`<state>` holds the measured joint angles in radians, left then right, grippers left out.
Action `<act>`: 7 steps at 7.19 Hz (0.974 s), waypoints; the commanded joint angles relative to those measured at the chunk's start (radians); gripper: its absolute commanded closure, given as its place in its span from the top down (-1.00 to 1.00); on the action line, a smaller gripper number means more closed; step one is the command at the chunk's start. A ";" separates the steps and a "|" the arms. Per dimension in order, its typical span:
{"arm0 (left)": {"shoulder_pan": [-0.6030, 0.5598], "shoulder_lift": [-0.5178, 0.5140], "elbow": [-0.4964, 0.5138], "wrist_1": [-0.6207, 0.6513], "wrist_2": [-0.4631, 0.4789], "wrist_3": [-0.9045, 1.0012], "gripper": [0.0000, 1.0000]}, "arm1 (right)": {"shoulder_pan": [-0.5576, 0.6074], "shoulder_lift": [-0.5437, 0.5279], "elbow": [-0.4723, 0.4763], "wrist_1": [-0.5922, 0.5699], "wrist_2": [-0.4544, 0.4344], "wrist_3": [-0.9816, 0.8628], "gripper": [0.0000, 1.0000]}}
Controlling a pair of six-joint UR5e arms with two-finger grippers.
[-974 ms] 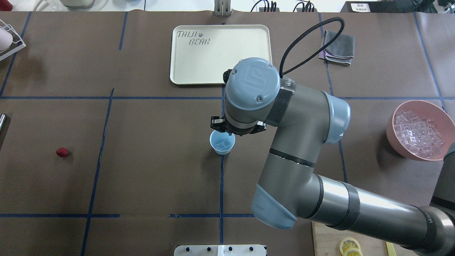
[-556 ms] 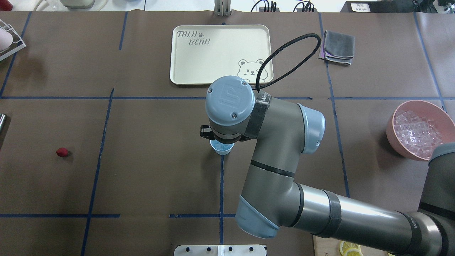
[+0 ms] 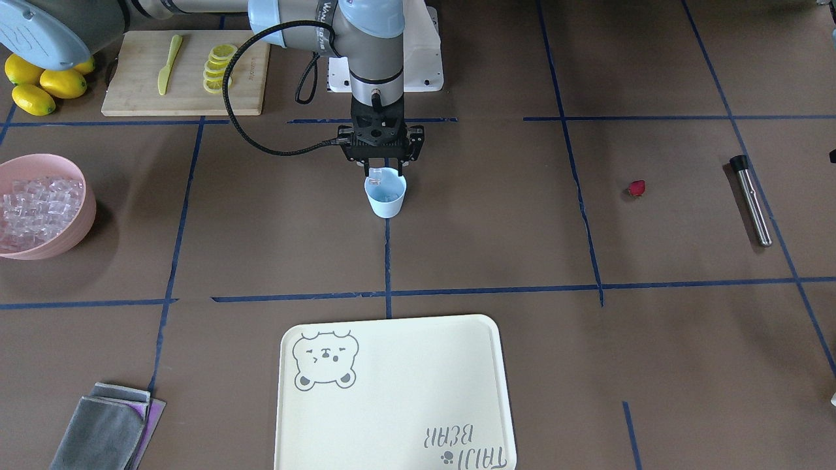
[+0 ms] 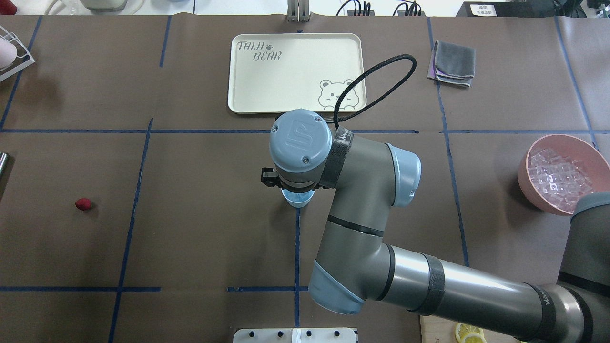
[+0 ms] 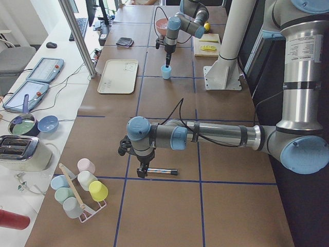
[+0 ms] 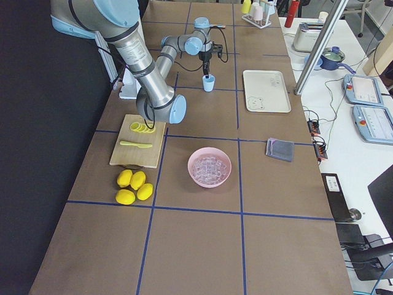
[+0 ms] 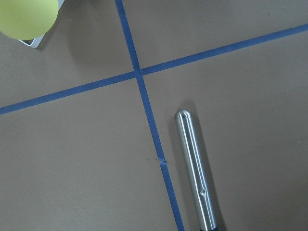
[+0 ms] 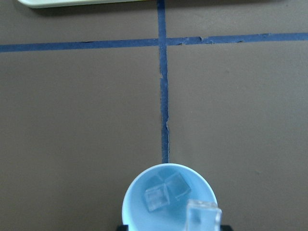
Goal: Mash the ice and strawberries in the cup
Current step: 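Release the ice cube from the right gripper into the cup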
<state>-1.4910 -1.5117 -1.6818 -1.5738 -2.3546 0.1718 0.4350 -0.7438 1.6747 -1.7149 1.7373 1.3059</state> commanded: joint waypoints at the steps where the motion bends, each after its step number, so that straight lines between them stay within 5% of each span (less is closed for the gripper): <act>1: 0.000 -0.001 0.001 0.000 0.000 0.000 1.00 | 0.004 0.004 -0.003 0.006 -0.001 0.004 0.97; 4: 0.000 0.001 -0.004 -0.003 0.000 0.000 1.00 | 0.049 0.012 0.000 0.015 0.013 -0.005 0.97; 7: 0.000 -0.004 -0.012 0.000 0.009 -0.003 1.00 | 0.320 -0.112 0.011 0.012 0.233 -0.281 0.97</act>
<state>-1.4906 -1.5138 -1.6928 -1.5749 -2.3495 0.1715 0.6379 -0.7912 1.6781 -1.7023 1.8816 1.1661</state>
